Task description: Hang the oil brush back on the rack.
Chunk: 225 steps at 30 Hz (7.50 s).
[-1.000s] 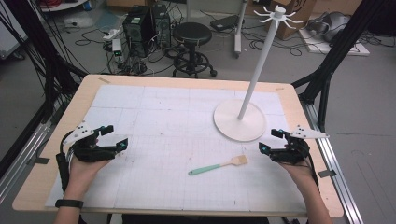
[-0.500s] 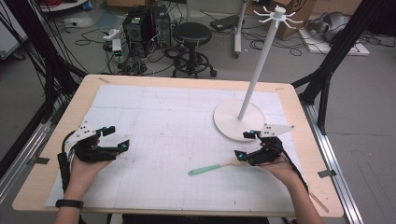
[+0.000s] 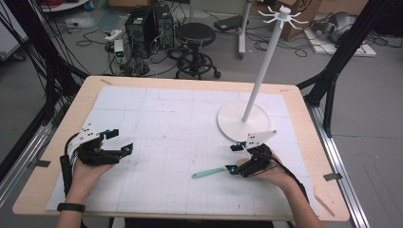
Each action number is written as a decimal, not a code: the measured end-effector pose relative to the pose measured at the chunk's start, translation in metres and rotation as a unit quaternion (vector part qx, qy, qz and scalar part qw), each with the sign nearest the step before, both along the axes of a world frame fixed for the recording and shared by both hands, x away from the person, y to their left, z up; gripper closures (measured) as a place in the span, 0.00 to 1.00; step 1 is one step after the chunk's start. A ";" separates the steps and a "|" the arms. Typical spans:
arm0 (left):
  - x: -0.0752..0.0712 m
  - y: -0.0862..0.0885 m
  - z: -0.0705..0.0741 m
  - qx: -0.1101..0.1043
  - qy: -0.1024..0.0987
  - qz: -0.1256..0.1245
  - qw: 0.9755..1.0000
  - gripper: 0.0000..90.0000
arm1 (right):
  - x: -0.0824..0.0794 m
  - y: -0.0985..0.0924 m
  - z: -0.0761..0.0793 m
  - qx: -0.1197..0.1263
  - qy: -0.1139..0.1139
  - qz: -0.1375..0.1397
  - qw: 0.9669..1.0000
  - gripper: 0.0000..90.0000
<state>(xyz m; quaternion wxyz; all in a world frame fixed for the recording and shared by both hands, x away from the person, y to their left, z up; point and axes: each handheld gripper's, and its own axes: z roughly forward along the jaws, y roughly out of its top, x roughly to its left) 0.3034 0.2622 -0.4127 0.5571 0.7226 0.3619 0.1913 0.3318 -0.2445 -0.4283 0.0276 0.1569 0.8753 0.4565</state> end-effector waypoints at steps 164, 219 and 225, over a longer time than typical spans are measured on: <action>0.001 -0.001 0.000 -0.003 0.008 -0.008 1.000 0.17 | -0.027 -0.127 0.230 0.191 -0.247 -0.338 0.888 0.92; 0.001 -0.001 0.009 -0.004 -0.004 -0.015 1.000 0.16 | -0.043 -0.100 0.064 0.143 -0.099 -0.265 0.949 0.18; -0.001 0.000 0.008 -0.005 -0.010 -0.011 1.000 0.16 | -0.048 -0.098 0.036 0.141 -0.094 -0.254 0.952 0.17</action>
